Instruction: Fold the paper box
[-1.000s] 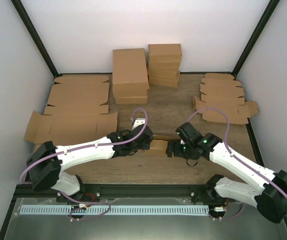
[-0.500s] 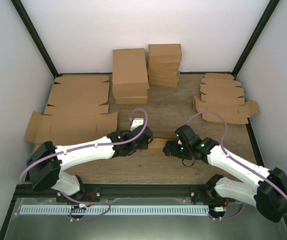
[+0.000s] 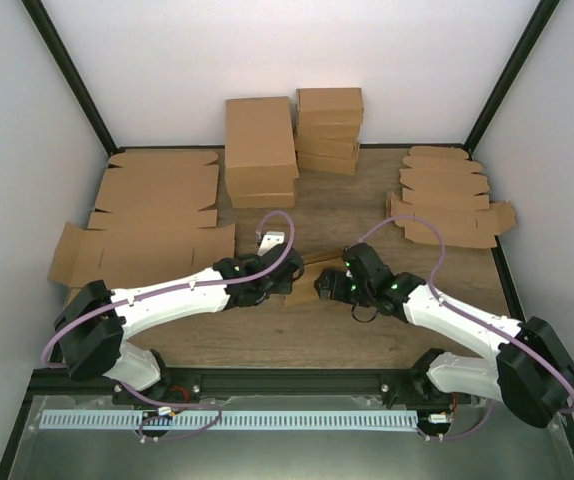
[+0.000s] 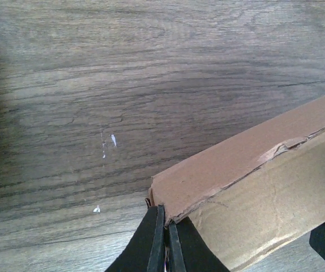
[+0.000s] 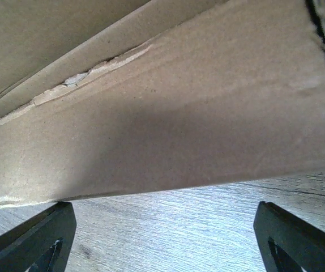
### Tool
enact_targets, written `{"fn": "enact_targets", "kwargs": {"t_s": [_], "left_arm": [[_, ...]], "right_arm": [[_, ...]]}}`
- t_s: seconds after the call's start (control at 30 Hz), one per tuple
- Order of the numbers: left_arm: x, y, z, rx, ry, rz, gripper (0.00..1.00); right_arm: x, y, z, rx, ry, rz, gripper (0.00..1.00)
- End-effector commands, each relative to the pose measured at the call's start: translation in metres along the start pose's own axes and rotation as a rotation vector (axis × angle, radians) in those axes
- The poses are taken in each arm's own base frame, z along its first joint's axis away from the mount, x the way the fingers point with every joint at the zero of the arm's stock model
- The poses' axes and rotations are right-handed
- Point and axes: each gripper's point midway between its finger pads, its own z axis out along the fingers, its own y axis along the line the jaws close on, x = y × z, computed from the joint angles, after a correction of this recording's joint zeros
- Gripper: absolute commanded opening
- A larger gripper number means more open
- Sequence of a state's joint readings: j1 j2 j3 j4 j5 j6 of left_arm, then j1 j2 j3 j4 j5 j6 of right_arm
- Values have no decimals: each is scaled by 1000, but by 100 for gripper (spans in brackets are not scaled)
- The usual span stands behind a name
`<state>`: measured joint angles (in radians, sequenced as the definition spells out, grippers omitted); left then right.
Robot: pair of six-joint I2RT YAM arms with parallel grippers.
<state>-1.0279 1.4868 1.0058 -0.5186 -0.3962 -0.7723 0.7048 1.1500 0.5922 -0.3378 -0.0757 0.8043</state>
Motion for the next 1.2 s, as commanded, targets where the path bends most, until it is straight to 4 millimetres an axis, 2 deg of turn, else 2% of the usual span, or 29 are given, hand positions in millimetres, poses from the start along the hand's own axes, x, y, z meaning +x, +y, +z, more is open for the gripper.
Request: {"fn": "enact_targets", "kwargs": {"t_s": [0.0, 0.2, 0.27, 0.43, 0.77, 0.97, 1.07, 1.17], "left_arm": [[16, -3, 3, 19, 76, 32, 4], [16, -20, -1, 100, 102, -11, 4], [15, -23, -1, 106, 104, -18, 4], [14, -18, 0, 75, 95, -22, 4], [12, -16, 0, 75, 74, -35, 4], [4, -12, -2, 42, 43, -24, 4], [0, -10, -3, 29, 32, -18, 4], [-1, -10, -4, 31, 25, -19, 4]], "right_arm": [[-11, 6, -5, -5, -48, -28, 90], [16, 3, -4, -94, 6, -43, 92], [24, 9, -2, -162, 17, -52, 92], [33, 20, -4, -243, -44, -76, 92], [42, 21, -4, -276, -126, -112, 90], [48, 27, -1, -337, -188, -146, 89], [48, 34, 2, -342, -219, -167, 85], [49, 35, 7, -304, -249, -167, 70]]}}
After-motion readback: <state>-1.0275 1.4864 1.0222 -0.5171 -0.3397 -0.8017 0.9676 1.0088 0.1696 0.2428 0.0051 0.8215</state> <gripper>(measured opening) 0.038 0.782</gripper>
